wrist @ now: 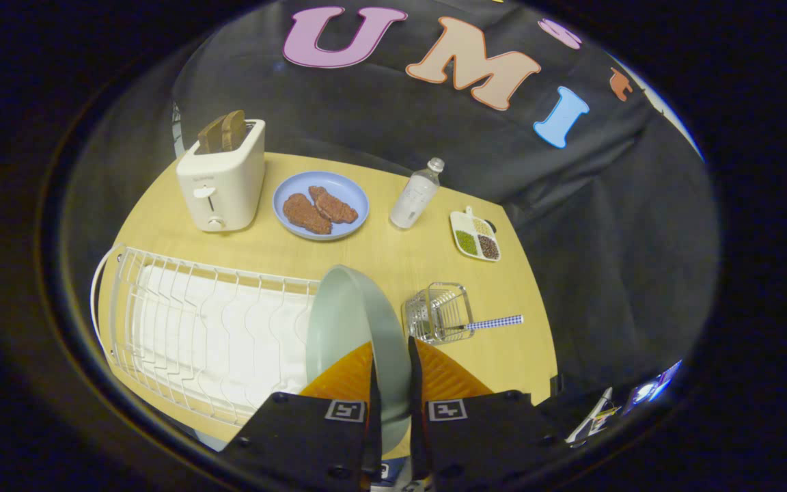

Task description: Take the plate from the dish rack, then take the spoon from the basket and place it into the plate.

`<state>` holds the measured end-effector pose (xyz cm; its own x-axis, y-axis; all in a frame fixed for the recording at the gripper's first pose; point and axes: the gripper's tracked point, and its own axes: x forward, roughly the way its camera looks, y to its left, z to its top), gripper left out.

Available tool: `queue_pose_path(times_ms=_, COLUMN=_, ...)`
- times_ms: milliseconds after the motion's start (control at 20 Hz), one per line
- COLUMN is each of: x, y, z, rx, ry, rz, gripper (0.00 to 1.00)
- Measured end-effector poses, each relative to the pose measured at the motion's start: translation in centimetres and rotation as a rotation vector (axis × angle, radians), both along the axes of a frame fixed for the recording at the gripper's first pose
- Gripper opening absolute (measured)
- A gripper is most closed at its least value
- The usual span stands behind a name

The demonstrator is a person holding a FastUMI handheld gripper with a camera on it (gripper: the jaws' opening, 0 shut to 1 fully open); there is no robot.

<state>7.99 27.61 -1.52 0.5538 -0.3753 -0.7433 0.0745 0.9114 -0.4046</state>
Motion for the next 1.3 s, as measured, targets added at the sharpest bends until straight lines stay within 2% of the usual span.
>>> queue_pose_path(times_ms=200, x=0.5, y=0.4, z=2.4, rx=0.01, ry=-0.054, rz=0.002, gripper=0.19)
queue_pose_path(times_ms=450, x=0.2, y=-0.3, z=5.5, rx=0.181, ry=-0.122, rz=0.008, gripper=0.19)
queue_pose_path(times_ms=650, x=-1.0, y=-4.2, z=8.4, rx=0.259, ry=-0.197, rz=0.015, gripper=0.19)
queue_pose_path(times_ms=800, x=-3.5, y=-7.9, z=9.4, rx=0.33, ry=-0.233, rz=0.005, gripper=0.19)
queue_pose_path(times_ms=1000, x=-7.4, y=-13.8, z=7.8, rx=0.389, ry=-0.238, rz=-0.038, gripper=0.19)
queue_pose_path(times_ms=1150, x=-9.6, y=-17.7, z=4.4, rx=0.429, ry=-0.218, rz=-0.081, gripper=0.19)
queue_pose_path(times_ms=1300, x=-11.4, y=-19.8, z=0.2, rx=0.487, ry=-0.184, rz=-0.09, gripper=0.19)
